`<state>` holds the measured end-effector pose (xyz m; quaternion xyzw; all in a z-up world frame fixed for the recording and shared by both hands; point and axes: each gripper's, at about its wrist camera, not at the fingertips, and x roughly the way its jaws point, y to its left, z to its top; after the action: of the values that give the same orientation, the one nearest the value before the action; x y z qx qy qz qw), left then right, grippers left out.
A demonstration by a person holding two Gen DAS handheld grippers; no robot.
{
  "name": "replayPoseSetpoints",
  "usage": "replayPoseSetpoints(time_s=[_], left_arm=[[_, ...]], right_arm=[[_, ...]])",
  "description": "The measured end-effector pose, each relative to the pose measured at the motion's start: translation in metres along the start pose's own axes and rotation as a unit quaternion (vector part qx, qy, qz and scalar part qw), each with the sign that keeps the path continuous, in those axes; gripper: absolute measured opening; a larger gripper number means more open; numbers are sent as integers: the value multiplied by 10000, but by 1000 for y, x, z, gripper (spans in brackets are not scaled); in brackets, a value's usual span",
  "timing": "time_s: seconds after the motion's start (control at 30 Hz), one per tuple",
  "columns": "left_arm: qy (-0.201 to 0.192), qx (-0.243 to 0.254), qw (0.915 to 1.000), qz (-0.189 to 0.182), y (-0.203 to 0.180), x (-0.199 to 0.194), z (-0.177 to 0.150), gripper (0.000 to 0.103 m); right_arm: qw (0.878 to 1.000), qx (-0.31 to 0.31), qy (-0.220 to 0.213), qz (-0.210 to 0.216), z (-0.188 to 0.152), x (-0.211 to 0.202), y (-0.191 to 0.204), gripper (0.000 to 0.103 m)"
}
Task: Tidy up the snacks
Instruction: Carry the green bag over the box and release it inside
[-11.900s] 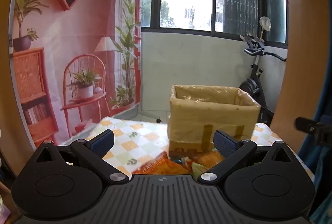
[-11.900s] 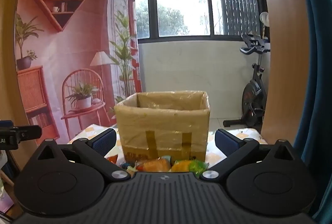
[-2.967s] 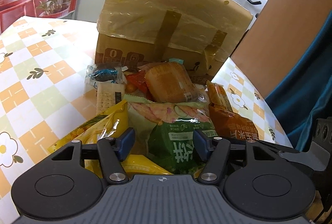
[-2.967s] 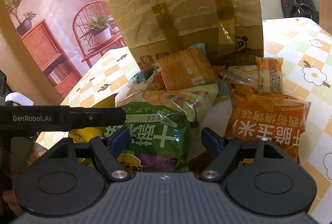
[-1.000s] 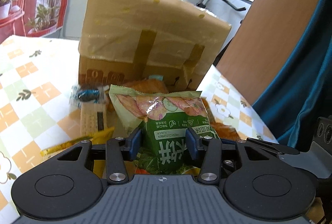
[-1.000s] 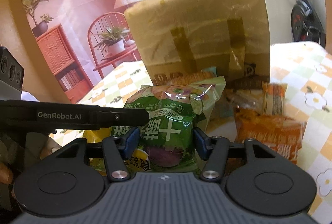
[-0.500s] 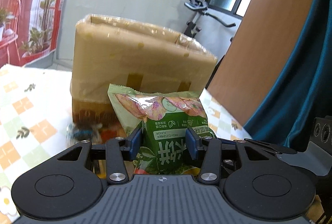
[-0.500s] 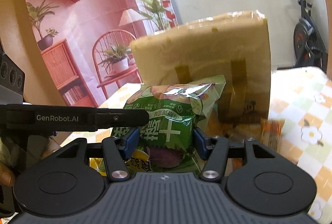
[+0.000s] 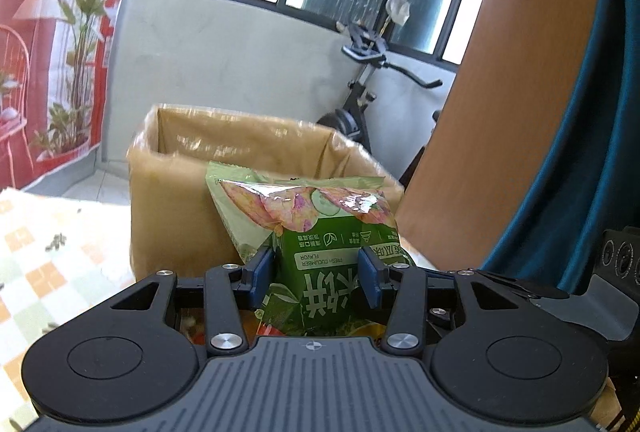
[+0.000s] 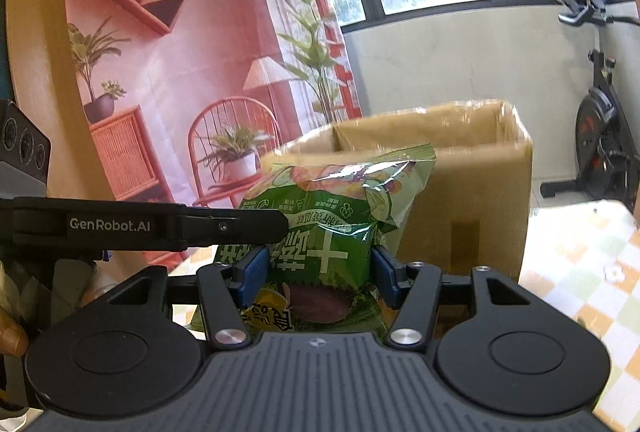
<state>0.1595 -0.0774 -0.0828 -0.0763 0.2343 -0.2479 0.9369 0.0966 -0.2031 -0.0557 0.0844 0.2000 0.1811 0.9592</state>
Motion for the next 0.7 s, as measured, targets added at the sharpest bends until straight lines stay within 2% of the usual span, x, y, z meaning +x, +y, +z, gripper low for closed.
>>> replayPoseSetpoints(time_s=[0.37,0.7], left_arm=[[-367,121,9993,-15,-5,14,43,49],[-543,122,9984,125,8,53,80,49]], right_arm=[[9991,-283,-317,35,55,11,-5,58],[9981,-406,-443,95,103,55,-35,58]])
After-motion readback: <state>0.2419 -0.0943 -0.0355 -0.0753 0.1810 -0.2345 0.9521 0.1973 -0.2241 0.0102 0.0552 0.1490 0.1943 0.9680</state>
